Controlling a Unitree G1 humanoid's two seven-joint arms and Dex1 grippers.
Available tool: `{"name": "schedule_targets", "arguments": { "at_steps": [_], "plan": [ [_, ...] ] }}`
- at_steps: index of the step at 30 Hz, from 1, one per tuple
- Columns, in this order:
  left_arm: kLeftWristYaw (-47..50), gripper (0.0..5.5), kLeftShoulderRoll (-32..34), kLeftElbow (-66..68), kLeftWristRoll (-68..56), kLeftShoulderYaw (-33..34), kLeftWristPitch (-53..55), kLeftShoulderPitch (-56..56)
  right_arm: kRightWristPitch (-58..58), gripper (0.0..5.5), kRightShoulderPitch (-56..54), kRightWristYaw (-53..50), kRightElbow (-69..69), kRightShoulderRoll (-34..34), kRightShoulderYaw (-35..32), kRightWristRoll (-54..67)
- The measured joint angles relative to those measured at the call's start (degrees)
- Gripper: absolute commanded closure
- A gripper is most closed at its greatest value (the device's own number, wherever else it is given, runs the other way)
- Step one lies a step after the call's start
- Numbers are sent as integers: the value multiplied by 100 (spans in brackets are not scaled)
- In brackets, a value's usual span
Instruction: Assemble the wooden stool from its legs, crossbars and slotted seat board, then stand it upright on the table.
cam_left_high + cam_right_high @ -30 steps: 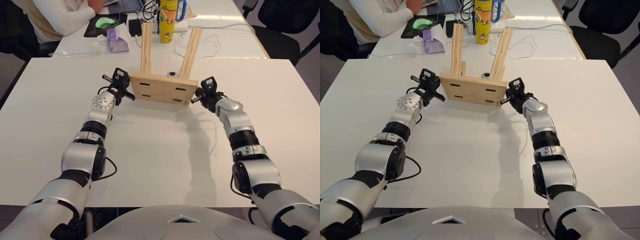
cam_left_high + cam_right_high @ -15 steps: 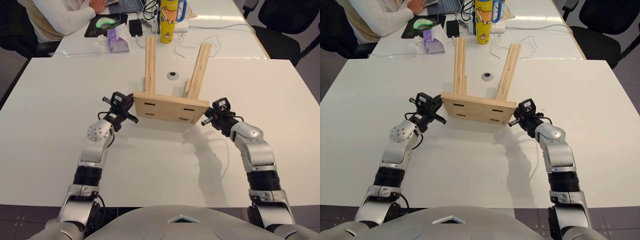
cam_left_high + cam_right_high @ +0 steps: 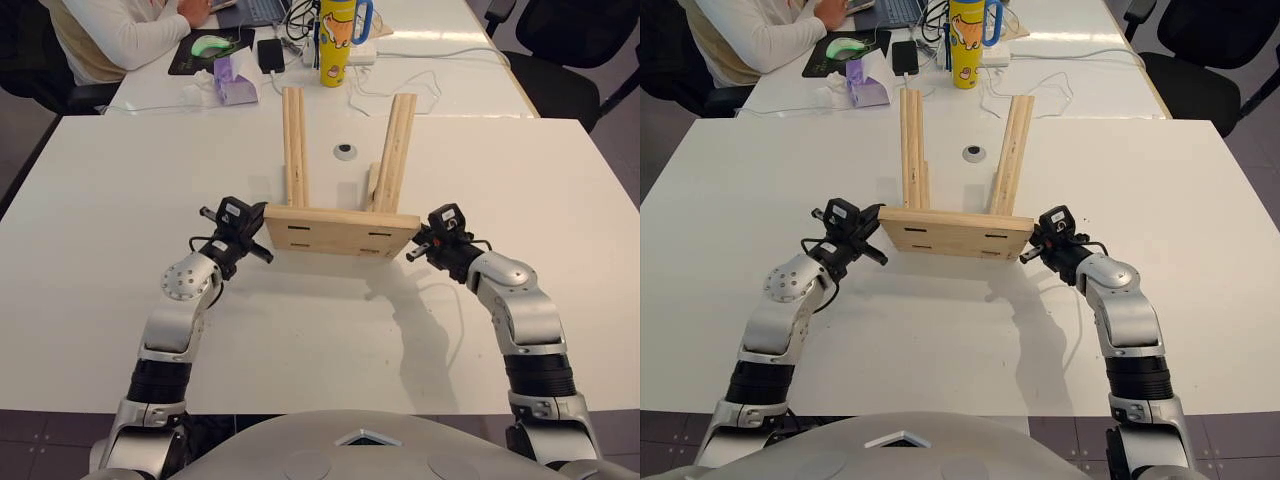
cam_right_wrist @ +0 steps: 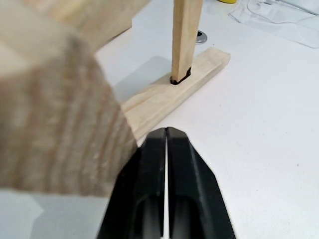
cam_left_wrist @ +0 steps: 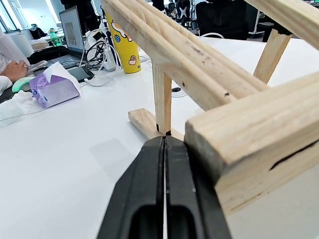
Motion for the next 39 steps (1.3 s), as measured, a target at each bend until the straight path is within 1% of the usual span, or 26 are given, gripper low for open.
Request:
{"name": "schedule_targets", "arguments": {
  "at_steps": [2,6,10,16,20,28,30,35,39],
  "plan": [
    [29,548,3,122,84,-20,-29,57,-31,550,-35,-80,51,0,49,-44],
    [355,548,49,751,506,-49,-178,38,-177,550,-213,-505,760,-5,155,-449],
    [543,548,85,1517,860,-156,-468,-17,-425,550,-217,-685,1429,43,216,-620],
    [594,548,-217,2358,980,-343,-858,-391,-693,550,-347,-729,1794,344,477,-705],
    [582,548,-346,2527,979,-402,-968,-468,-702,550,-340,-678,1748,396,577,-707],
    [502,548,-351,2360,974,-466,-942,-347,-620,550,-140,-657,1489,393,572,-699],
    [484,548,-340,2235,972,-472,-818,-312,-525,550,-49,-657,1209,413,550,-658],
    [466,548,-281,1470,966,-435,-351,-194,4,550,-40,-736,67,452,408,-534],
    [497,548,-281,692,938,-301,39,-274,405,550,-124,-804,-289,447,319,-529]
  ]
}}
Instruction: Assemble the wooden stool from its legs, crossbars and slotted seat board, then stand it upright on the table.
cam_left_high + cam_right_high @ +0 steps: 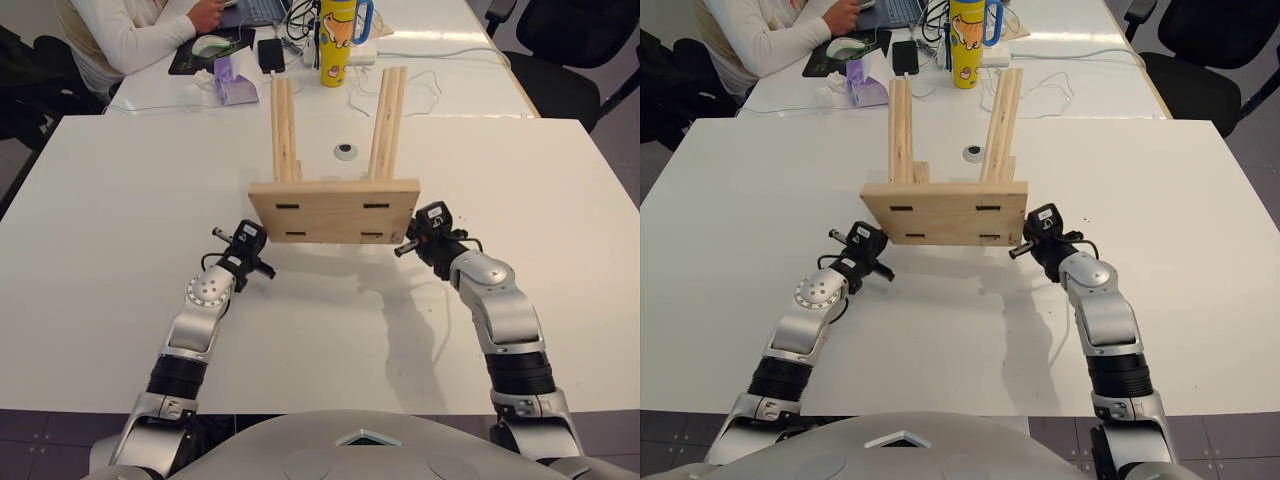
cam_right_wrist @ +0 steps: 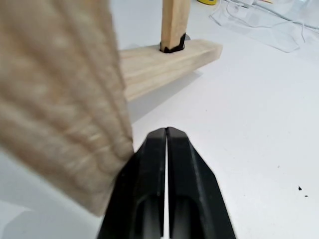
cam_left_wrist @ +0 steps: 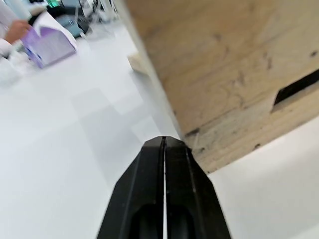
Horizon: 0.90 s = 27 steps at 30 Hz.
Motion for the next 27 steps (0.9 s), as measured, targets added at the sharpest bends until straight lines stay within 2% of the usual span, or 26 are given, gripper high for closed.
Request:
{"name": "schedule_targets", "arguments": {
  "at_steps": [5,8,15,27],
  "plan": [
    [86,548,-174,-1247,-263,245,447,-745,407,550,-171,-68,-153,53,-127,46],
    [101,548,-262,-1764,-409,284,563,-1183,602,550,-510,-283,-225,260,-438,111],
    [220,548,-230,-1901,-403,445,995,-1253,744,550,-1759,-674,-543,317,-1114,237],
    [283,548,-156,-1933,-393,486,1073,-1158,624,550,-1782,-612,-623,150,-942,262]
  ]
}}
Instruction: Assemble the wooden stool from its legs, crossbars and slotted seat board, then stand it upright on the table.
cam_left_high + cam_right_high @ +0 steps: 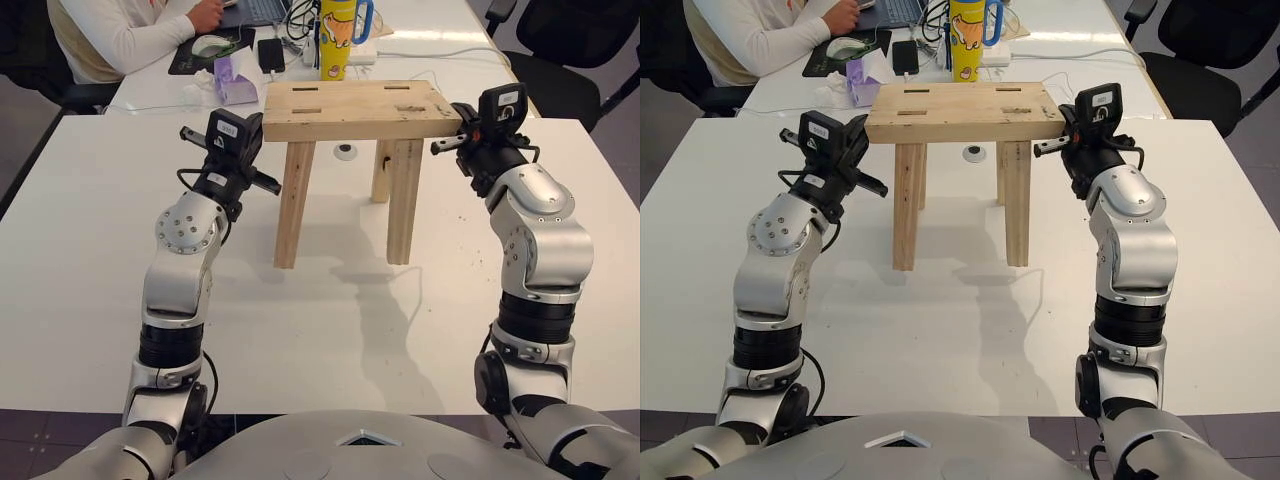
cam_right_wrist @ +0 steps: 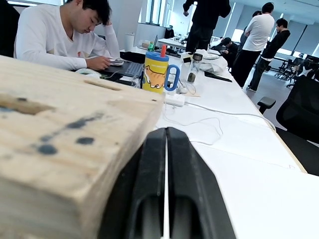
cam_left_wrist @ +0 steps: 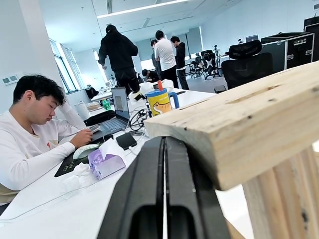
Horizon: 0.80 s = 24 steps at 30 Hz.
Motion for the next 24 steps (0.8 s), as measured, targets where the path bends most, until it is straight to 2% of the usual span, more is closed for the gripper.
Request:
{"name": "schedule_targets", "arguments": {
  "at_steps": [8,14,20,24],
  "plan": [
    [339,548,236,1323,339,120,-911,754,-1040,550,615,215,481,-141,401,-103],
    [910,548,282,2056,375,726,-1386,793,-2281,550,667,-528,1649,-71,7,-403],
    [1010,548,32,2689,-226,1279,-2100,861,-3231,550,885,-671,3241,72,-394,-211],
    [1008,548,-167,2937,-440,1368,-2477,1004,-4120,550,1077,-587,3838,76,-421,-183]
  ]
}}
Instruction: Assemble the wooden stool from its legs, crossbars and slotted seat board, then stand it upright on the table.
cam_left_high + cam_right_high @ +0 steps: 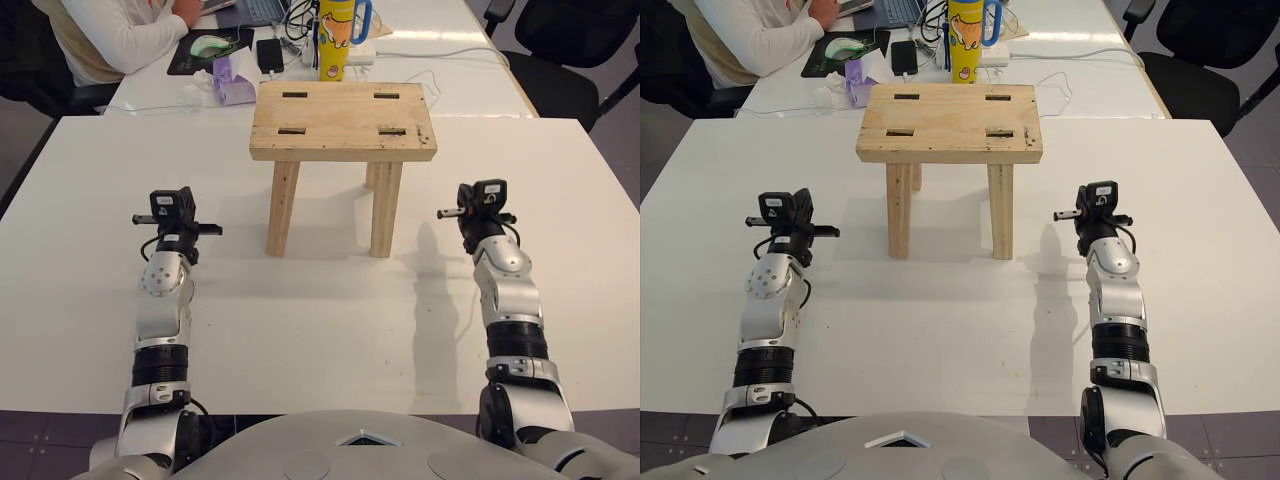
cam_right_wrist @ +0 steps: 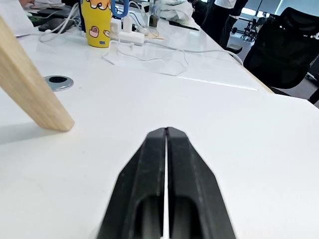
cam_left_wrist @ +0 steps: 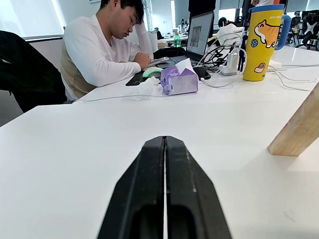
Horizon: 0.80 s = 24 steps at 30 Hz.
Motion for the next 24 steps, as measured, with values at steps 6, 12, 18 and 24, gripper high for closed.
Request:
{"name": "schedule_targets", "arguments": {
  "at_steps": [6,12,18,24],
  "plan": [
    [19,548,-364,18,43,-335,-225,275,-477,550,334,175,9,213,228,10],
    [72,548,-475,33,109,-484,-298,282,-566,550,335,194,-102,280,294,33],
    [83,548,-513,181,201,-588,-386,226,-701,550,327,200,-14,279,342,1],
    [94,548,-536,272,216,-664,-429,-8,-842,550,159,194,215,278,441,-11]
  ]
}}
